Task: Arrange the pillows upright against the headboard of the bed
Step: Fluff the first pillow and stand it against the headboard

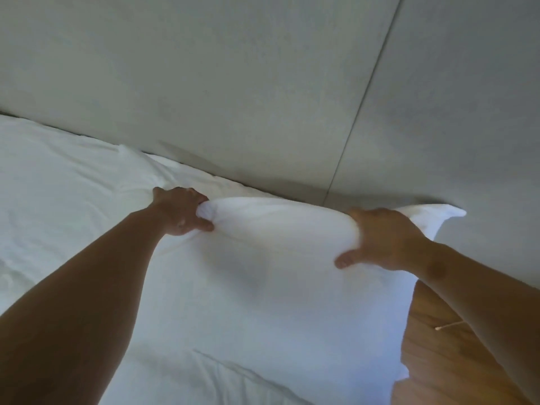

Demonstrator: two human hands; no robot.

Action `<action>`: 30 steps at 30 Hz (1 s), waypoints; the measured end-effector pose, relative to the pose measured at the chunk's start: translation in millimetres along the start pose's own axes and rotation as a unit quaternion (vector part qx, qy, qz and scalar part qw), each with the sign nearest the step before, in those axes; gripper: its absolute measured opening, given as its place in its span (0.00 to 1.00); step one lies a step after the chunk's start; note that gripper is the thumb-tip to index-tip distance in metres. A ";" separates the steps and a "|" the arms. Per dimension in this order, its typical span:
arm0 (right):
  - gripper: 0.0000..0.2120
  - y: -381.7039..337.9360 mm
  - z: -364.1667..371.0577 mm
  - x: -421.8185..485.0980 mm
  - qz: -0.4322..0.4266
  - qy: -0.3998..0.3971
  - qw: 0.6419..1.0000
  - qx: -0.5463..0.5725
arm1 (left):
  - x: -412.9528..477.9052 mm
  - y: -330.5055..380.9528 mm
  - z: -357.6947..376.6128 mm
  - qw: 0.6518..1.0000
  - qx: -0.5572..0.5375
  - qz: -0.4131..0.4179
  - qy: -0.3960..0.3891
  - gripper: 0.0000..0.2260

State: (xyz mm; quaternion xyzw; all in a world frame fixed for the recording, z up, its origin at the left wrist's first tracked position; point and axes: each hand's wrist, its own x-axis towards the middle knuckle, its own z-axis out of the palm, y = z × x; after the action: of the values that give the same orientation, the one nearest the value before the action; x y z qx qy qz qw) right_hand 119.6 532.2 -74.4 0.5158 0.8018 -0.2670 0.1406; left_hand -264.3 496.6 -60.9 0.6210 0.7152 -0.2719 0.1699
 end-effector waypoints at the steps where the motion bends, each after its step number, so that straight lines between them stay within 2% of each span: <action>1: 0.44 -3.2 3.1 -7.0 0.007 0.014 1.000 -0.008 | -8.1 -0.7 -1.1 1.000 -0.003 0.008 0.015 0.26; 3: 0.41 -9.9 4.8 -20.8 0.011 0.030 0.999 -0.032 | -22.7 -4.4 -7.0 0.999 -0.023 0.020 0.030 0.25; 6: 0.37 -19.9 -5.6 -44.1 0.002 0.054 0.996 -0.064 | -42.0 -12.0 -25.2 1.000 -0.009 0.027 0.004 0.27; 9: 0.35 -29.4 -25.3 -63.7 -0.012 0.072 0.992 -0.100 | -57.7 -17.5 -49.4 0.999 0.030 0.025 -0.001 0.22; 13: 0.33 -30.1 -49.4 -74.8 -0.001 0.101 0.990 -0.097 | -62.7 -15.4 -82.0 0.997 0.045 0.024 0.057 0.15; 19: 0.29 -18.3 -68.5 -58.8 0.046 0.128 0.987 -0.091 | -30.5 8.7 -105.8 0.993 0.040 0.017 0.108 0.13; 23: 0.28 -16.1 -61.8 -46.0 0.069 0.155 0.984 -0.058 | -3.6 14.5 -107.2 0.991 0.033 -0.003 0.132 0.14; 25: 0.28 -17.1 -64.2 -41.3 0.074 0.166 0.982 -0.057 | 4.9 11.0 -113.5 0.988 0.040 -0.011 0.149 0.19; 28: 0.29 -18.2 -71.5 -34.4 0.074 0.194 0.977 -0.055 | 14.7 6.6 -129.0 0.977 0.025 -0.018 0.210 0.22; 30: 0.30 -16.4 -71.7 -27.5 0.075 0.210 0.974 -0.049 | 20.7 6.7 -134.1 0.979 0.030 -0.025 0.201 0.23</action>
State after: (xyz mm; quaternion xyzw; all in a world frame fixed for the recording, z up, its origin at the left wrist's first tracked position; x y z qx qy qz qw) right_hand 120.1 547.3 2.7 0.6114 0.7846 -0.1022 0.0141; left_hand -248.6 594.1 32.4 0.6500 0.7414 -0.1667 -0.0029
